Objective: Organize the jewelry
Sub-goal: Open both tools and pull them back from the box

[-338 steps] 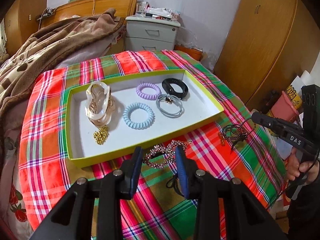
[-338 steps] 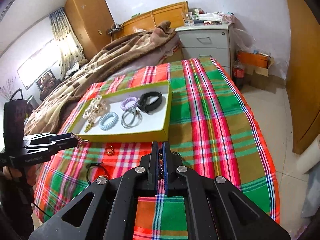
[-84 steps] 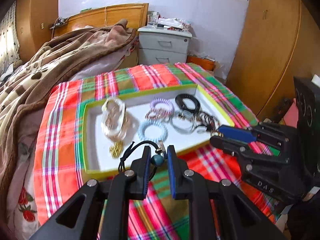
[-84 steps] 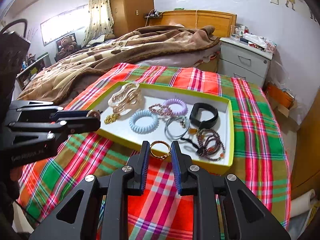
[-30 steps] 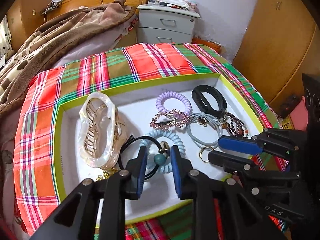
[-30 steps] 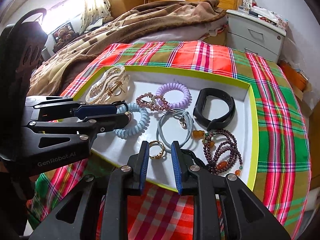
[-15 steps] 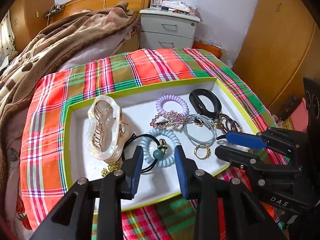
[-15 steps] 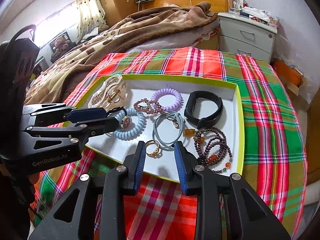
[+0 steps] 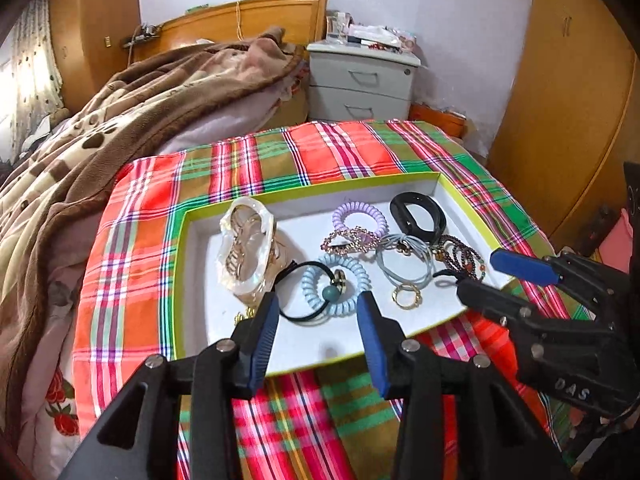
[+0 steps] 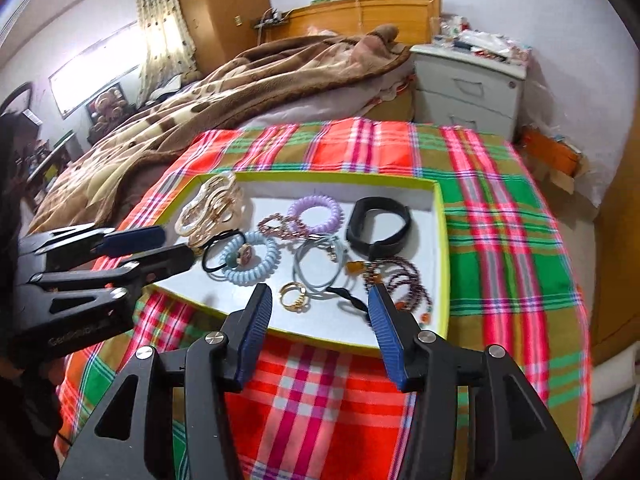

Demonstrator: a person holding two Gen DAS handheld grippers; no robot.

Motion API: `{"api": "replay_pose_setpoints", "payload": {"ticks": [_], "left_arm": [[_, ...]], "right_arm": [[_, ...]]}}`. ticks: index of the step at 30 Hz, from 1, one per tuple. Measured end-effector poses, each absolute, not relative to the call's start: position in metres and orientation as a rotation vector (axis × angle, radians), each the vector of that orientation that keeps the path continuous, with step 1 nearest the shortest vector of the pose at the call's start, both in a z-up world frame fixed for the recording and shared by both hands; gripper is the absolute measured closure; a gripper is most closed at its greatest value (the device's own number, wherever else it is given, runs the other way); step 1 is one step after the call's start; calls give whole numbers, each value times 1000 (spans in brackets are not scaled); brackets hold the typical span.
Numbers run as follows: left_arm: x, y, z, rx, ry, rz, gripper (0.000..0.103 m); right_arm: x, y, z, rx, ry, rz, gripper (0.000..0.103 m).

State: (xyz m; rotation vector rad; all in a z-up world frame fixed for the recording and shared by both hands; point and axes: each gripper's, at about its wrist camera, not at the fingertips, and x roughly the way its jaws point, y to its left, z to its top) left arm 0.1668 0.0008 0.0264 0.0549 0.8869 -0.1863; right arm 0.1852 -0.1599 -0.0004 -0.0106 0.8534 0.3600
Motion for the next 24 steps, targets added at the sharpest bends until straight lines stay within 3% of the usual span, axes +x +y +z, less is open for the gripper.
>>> {"api": "replay_pose_setpoints", "payload": {"ticks": [24], "left_arm": [[68,-14,33,40,765,44,60]], "right_arm": [[107,-170,30,-8,709,218,52]]}}
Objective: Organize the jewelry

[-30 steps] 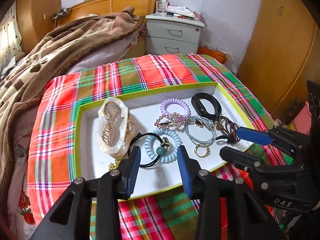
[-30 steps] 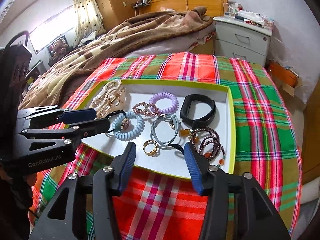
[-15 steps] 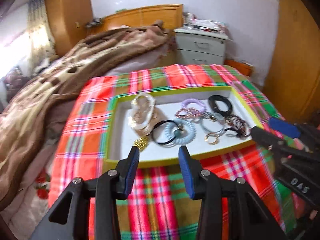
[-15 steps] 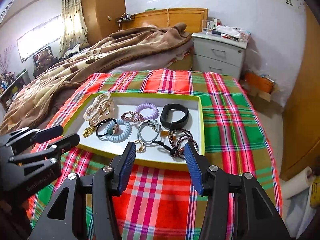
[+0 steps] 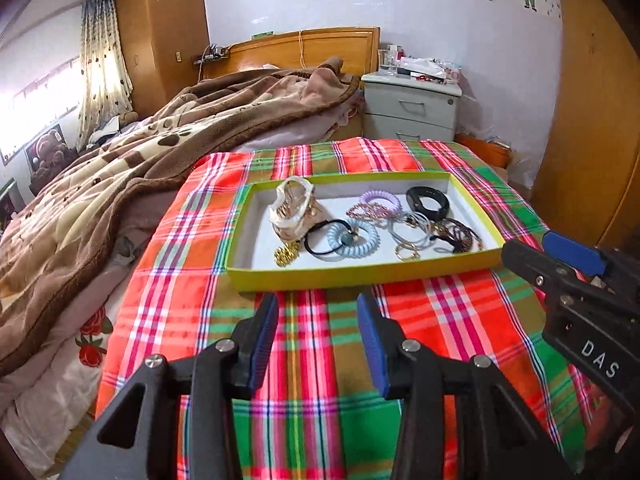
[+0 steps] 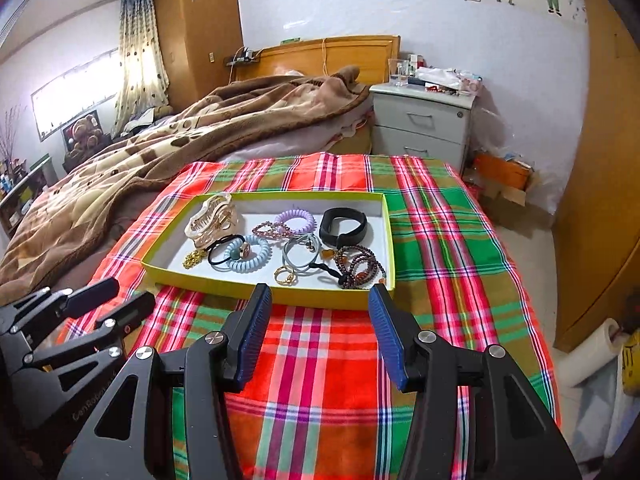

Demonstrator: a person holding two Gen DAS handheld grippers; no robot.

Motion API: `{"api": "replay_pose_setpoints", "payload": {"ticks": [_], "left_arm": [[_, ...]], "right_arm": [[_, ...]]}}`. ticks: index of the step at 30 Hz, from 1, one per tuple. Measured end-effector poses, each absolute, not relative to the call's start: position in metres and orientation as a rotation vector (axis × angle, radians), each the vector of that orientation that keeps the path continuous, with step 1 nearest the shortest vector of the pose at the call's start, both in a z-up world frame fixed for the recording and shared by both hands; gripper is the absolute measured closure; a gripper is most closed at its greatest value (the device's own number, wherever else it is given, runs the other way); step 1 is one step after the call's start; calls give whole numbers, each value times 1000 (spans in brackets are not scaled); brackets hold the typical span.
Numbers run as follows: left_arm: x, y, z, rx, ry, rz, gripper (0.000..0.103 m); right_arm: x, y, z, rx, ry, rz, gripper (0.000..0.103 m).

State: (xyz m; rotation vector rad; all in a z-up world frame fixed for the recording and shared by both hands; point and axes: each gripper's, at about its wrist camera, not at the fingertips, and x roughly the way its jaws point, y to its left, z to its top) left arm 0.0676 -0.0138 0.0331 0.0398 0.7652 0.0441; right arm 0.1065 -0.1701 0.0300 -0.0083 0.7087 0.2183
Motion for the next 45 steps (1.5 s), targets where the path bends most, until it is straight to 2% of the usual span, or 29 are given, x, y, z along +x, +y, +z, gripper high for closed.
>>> {"api": "replay_pose_setpoints", "payload": {"ticks": [16,45], "left_arm": [[35,-27,28,65,760,50,61],[38,-20,27,5,767,35,60]], "right_arm": [[78,-165,28,-4,692,226,52],[74,-166,24,12,698,217,52]]}}
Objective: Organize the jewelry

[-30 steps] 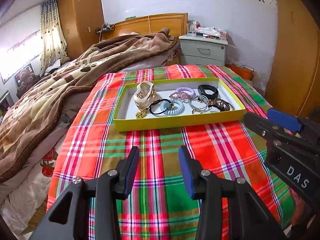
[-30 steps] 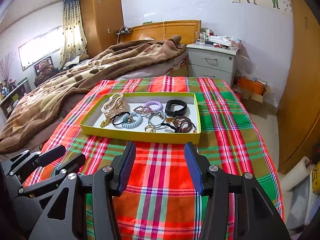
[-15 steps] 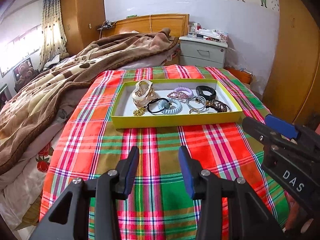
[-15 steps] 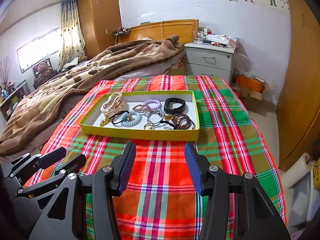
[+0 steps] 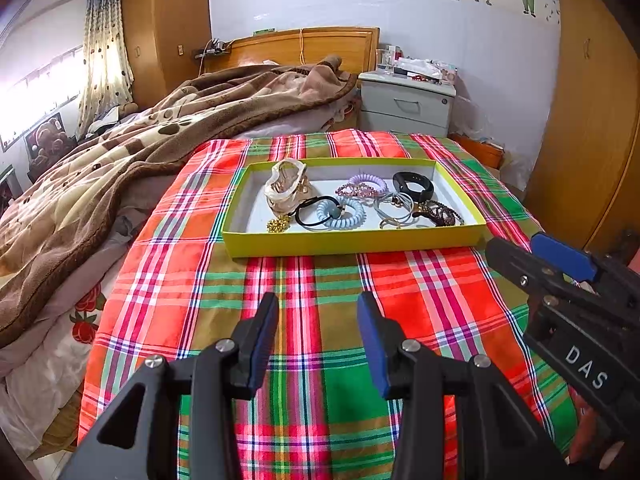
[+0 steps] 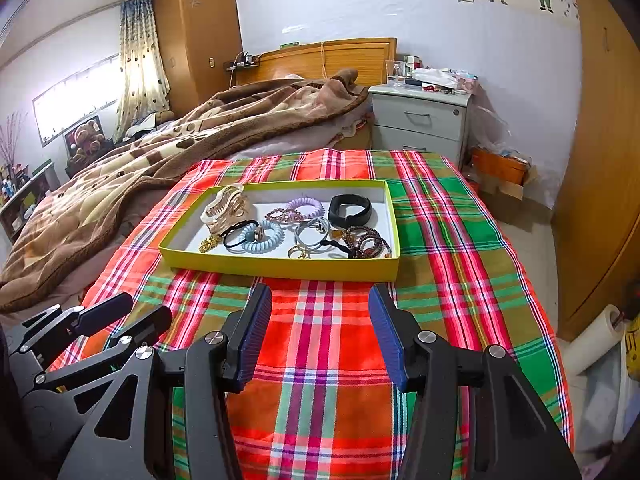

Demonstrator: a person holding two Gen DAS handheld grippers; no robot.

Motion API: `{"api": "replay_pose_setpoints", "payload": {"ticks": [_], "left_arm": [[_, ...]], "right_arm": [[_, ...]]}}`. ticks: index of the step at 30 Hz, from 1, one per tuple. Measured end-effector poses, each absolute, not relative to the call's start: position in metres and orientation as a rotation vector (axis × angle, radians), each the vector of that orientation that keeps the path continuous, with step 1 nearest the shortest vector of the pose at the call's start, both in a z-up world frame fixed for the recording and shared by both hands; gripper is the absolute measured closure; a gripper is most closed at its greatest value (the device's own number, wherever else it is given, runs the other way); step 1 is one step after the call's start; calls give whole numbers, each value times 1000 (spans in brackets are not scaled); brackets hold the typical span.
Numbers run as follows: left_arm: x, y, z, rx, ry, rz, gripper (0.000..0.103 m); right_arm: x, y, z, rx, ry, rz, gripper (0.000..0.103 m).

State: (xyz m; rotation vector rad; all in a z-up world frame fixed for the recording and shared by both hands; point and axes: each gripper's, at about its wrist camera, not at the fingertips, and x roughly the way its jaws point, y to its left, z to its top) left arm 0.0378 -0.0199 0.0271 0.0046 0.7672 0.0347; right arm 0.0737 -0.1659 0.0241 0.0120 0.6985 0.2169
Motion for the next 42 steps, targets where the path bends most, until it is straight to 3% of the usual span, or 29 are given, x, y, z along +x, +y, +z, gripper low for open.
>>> {"api": "replay_pose_setpoints", "payload": {"ticks": [42], "left_arm": [[39,-21,27,1,770,48,60]], "right_arm": [[69,-166,26,15,693,210,52]]}}
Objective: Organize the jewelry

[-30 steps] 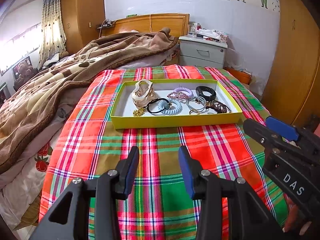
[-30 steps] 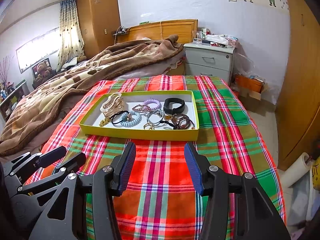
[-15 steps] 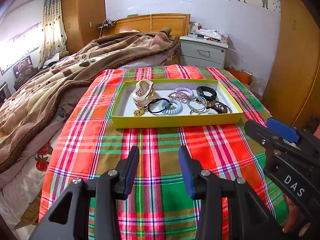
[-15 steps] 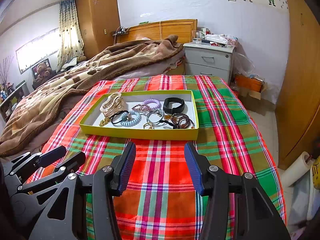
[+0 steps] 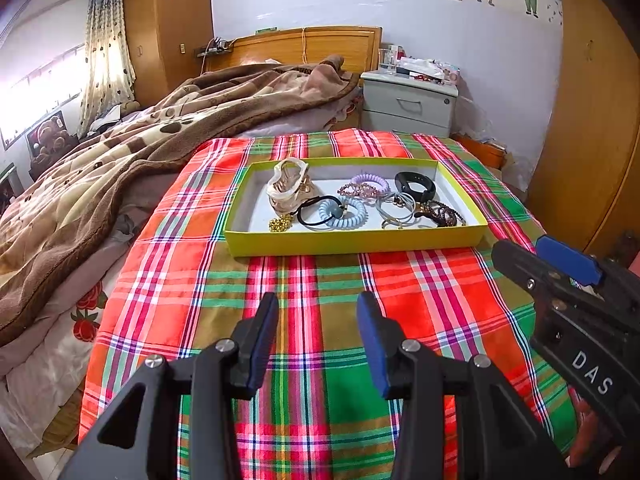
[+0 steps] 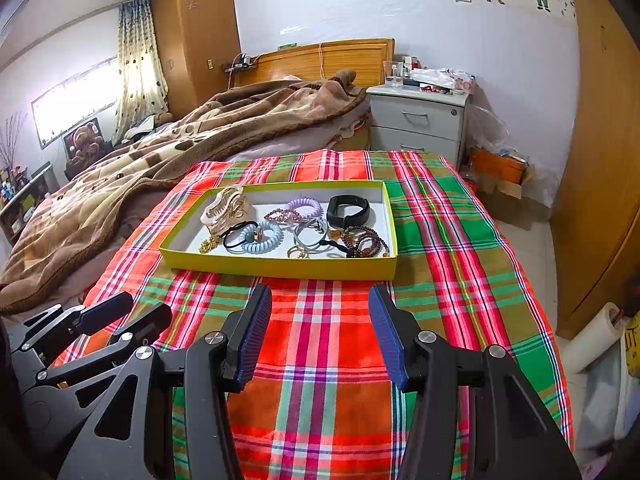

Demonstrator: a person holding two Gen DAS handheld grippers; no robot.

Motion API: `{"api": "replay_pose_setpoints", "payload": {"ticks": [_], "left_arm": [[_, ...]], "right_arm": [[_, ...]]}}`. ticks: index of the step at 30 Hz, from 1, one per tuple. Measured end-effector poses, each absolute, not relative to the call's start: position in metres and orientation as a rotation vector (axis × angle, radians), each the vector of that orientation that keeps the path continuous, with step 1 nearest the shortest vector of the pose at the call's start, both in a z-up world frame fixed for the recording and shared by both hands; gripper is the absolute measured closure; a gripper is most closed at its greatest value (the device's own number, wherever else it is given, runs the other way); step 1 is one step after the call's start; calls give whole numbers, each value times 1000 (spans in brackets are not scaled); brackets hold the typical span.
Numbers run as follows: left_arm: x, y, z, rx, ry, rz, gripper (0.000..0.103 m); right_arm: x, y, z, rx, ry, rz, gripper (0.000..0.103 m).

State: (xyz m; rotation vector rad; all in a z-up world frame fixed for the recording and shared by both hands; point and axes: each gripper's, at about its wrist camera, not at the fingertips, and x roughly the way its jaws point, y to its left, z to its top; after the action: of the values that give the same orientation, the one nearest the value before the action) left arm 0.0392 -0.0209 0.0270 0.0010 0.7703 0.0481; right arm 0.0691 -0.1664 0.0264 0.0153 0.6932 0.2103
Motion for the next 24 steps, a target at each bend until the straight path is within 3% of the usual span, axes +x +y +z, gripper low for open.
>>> {"api": "replay_pose_setpoints", "payload": {"ticks": [24], "left_arm": [[40,-21,27,0,772,44,60]], "right_arm": [[69,-166,27,17,692,210,52]]}}
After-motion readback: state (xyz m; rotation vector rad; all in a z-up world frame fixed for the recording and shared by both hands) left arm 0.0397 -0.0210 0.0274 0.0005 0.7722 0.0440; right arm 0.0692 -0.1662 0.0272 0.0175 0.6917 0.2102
